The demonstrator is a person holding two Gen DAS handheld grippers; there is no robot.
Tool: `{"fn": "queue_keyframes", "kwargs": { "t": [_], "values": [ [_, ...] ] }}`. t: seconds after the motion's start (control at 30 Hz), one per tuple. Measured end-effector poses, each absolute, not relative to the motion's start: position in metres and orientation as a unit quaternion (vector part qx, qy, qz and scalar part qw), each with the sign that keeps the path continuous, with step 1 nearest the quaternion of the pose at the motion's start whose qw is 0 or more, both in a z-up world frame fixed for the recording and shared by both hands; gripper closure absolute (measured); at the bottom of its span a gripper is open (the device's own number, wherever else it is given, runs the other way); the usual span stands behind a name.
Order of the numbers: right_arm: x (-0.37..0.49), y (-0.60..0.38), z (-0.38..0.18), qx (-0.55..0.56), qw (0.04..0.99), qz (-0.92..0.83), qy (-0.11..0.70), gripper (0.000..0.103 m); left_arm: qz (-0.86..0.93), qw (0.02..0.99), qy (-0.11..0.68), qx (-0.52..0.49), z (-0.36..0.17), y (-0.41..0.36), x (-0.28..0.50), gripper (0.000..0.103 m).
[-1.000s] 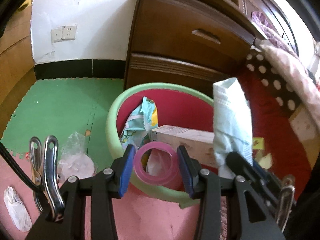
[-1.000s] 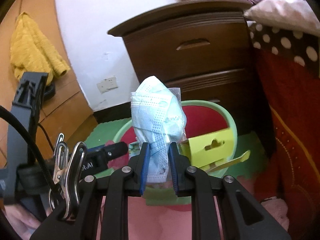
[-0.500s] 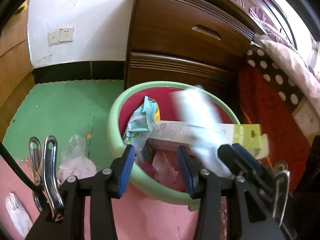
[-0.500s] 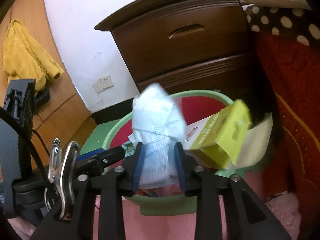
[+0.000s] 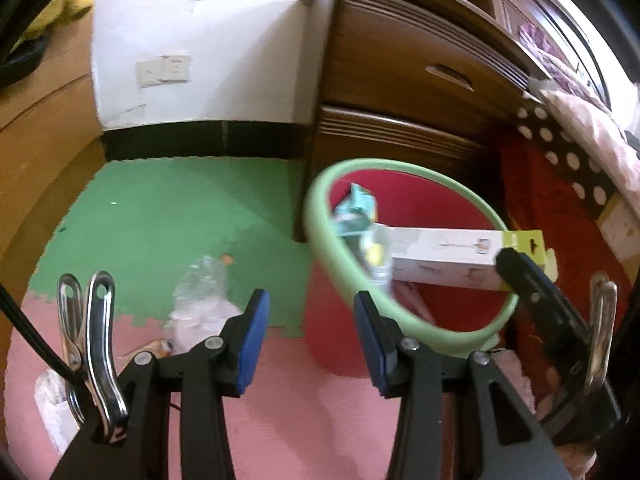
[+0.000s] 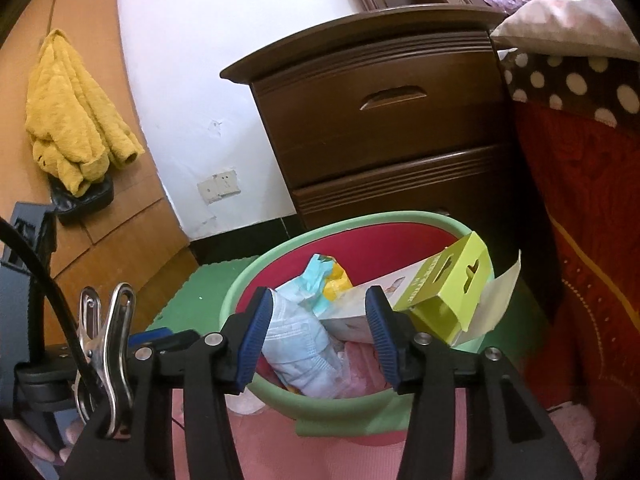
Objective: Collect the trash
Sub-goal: 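Withdraw the right tool from the bucket toward the remaining trash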
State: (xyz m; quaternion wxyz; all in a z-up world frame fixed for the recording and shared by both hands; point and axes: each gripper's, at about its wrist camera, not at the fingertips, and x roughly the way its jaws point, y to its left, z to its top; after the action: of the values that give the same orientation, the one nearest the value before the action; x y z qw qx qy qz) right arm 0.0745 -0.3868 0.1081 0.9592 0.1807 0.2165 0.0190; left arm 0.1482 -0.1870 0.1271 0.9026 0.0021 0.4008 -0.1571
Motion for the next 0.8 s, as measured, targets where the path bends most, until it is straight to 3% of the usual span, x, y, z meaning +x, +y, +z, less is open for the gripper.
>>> {"fn": "queue_keyframes", "kwargs": {
  "t": [0.33,0.8],
  "values": [
    [0.068,-0.369,0.105,0.166,0.962,0.032,0.214,0.054,-0.022,0.916,0.400,0.021,0.115,-0.084,0.148,0.058],
    [0.066,-0.317,0.093,0.107,0.965,0.064,0.231,0.054,0.045,0.890,0.452,-0.028,0.040,0.013,0.158,0.058]
  ]
}}
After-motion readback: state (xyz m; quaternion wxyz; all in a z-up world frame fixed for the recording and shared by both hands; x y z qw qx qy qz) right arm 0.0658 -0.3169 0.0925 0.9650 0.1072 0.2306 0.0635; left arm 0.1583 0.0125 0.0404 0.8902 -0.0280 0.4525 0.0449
